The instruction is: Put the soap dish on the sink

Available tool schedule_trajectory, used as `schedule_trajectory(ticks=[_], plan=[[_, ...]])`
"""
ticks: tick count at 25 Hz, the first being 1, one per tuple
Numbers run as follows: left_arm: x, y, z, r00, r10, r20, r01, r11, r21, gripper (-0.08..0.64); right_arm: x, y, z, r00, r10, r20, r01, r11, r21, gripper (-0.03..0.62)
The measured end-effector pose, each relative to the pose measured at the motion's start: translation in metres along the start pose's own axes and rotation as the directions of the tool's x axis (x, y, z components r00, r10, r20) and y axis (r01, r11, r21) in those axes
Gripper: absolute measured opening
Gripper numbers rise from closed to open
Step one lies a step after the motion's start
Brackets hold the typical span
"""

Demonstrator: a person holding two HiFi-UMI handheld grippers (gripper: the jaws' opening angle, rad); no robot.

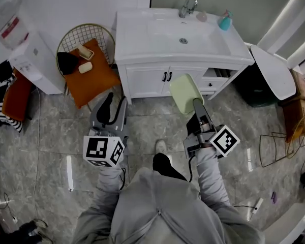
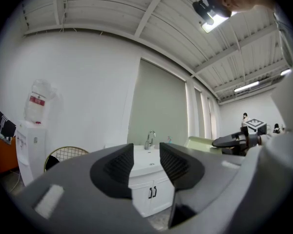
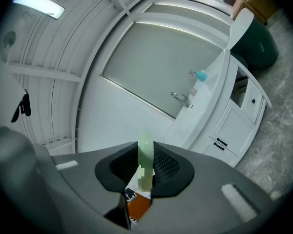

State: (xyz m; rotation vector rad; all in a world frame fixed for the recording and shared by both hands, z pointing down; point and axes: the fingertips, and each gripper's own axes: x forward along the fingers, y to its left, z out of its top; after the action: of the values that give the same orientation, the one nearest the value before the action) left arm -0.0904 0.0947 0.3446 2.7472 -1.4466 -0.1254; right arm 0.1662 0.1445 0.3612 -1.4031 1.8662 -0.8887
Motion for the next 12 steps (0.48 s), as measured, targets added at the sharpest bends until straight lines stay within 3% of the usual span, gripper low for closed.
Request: schedule_trajectory(ticks=[12], plan=[[0.138,0.022,0.013,0.995,0.092,0.036,-0.093,0.996,0.017,0.176,0.145,-0.059,0.059,0.988,0.061,-0.139,-0.060,0.998,0.011,0.063]])
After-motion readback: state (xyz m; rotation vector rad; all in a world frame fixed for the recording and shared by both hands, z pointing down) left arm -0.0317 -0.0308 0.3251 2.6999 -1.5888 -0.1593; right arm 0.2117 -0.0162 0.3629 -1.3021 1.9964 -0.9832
